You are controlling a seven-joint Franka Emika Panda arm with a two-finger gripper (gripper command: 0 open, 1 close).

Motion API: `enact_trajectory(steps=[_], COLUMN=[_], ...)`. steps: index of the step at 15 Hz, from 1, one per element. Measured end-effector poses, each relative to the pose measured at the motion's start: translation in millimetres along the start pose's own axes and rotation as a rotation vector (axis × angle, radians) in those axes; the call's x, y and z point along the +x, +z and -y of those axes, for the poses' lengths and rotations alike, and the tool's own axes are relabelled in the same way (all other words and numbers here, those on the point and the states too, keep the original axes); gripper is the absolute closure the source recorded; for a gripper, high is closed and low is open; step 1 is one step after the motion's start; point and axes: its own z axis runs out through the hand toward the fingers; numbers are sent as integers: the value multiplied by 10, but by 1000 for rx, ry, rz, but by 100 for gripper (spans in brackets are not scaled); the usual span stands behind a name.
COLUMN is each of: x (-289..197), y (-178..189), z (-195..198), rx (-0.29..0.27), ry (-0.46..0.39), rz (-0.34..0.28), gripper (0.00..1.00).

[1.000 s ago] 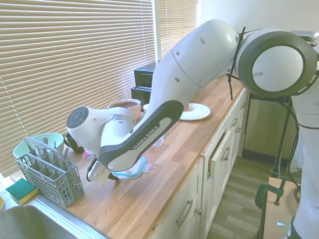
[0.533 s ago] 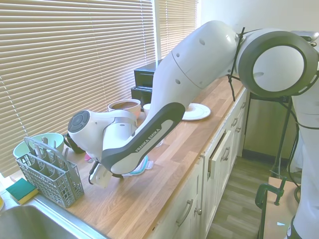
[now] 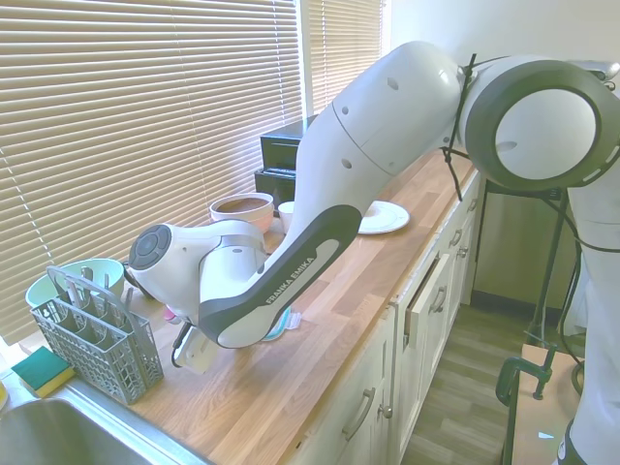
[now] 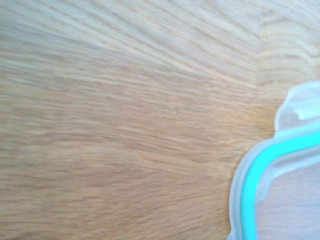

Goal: Cover the lid of the food container

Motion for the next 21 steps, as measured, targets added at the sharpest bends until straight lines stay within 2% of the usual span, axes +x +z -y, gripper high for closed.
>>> enact_trajectory(steps=[4, 8, 21], x=[-25, -40, 404], y=[-40, -148, -831], z=[14, -8, -769], rx=[6, 28, 161], ry=[12, 41, 92], rz=[9, 44, 124], gripper=[100, 100, 100])
